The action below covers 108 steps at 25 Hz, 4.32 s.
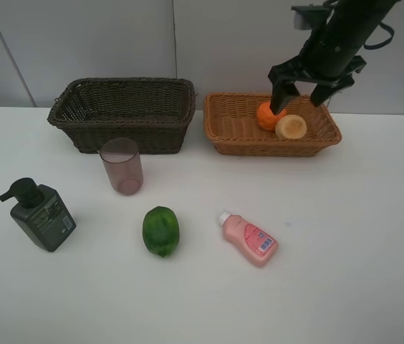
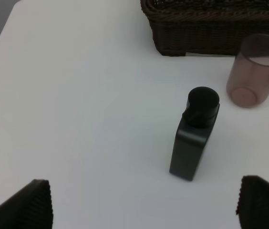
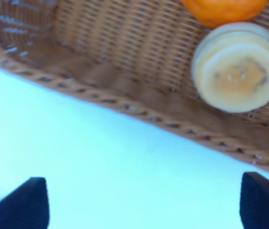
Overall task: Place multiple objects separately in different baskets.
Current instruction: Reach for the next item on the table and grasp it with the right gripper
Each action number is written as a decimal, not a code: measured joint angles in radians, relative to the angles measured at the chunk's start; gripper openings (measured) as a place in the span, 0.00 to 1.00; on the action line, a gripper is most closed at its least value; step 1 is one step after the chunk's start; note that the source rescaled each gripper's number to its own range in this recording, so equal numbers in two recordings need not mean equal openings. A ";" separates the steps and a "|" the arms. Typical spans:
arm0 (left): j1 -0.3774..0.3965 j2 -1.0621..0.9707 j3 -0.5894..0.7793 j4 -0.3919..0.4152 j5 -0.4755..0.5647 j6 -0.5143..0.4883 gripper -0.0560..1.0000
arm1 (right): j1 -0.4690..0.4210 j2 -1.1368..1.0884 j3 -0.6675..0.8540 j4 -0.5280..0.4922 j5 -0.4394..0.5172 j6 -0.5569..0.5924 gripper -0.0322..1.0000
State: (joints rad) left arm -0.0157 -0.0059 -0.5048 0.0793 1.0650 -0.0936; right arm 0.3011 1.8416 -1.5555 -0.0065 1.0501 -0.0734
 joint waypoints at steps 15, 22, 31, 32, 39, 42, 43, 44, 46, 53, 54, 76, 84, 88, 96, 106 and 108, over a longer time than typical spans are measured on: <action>0.000 0.000 0.000 0.000 0.000 0.000 1.00 | 0.280 -0.049 0.050 -0.096 0.124 0.073 0.69; 0.000 0.000 0.000 0.000 0.000 0.000 1.00 | 0.336 -0.049 0.238 -0.080 0.079 0.073 0.67; 0.000 0.000 0.000 0.000 0.000 0.000 1.00 | 0.361 -0.050 0.434 -0.016 -0.110 0.073 0.67; 0.000 0.000 0.000 0.000 0.000 0.000 1.00 | 0.361 -0.050 0.451 -0.016 -0.125 0.073 0.67; 0.000 0.000 0.000 0.000 0.000 0.000 1.00 | 0.361 -0.050 0.519 -0.020 -0.239 0.046 0.67; 0.000 0.000 0.000 0.000 0.000 0.000 1.00 | 0.361 -0.048 0.519 -0.020 -0.251 0.019 0.67; 0.000 0.000 0.000 0.000 0.000 0.000 1.00 | 0.361 -0.044 0.519 -0.020 -0.254 0.013 0.67; 0.000 0.000 0.000 0.000 0.000 0.000 1.00 | 0.361 -0.038 0.519 -0.020 -0.257 0.010 0.67; 0.000 0.000 0.000 0.000 0.000 0.000 1.00 | 0.361 -0.020 0.519 -0.020 -0.260 0.002 0.67; 0.000 0.000 0.000 0.000 0.000 0.000 1.00 | 0.361 0.025 0.522 -0.024 -0.283 0.000 0.67; 0.000 0.000 0.000 0.000 0.000 0.000 1.00 | 0.361 0.030 0.522 -0.024 -0.285 -0.001 0.67; 0.000 0.000 0.000 0.000 0.000 0.000 1.00 | 0.361 0.067 0.522 -0.023 -0.328 -0.002 0.67; 0.000 0.000 0.000 0.000 0.000 0.000 1.00 | 0.361 0.081 0.522 -0.023 -0.330 -0.022 0.67; 0.000 0.000 0.000 0.000 0.000 0.000 1.00 | 0.361 0.106 0.522 -0.023 -0.330 -0.023 0.67; 0.000 0.000 0.000 0.000 0.000 0.000 1.00 | 0.361 0.130 0.522 -0.023 -0.340 -0.024 0.67; 0.000 0.000 0.000 0.000 0.000 0.000 1.00 | 0.361 0.136 0.522 -0.027 -0.339 -0.045 0.36; 0.000 0.000 0.000 0.000 0.000 0.000 1.00 | 0.361 0.137 0.522 -0.027 -0.339 -0.047 0.04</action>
State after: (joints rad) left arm -0.0157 -0.0059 -0.5048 0.0793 1.0650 -0.0936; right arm 0.6622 1.9787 -1.0337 -0.0336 0.7110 -0.1208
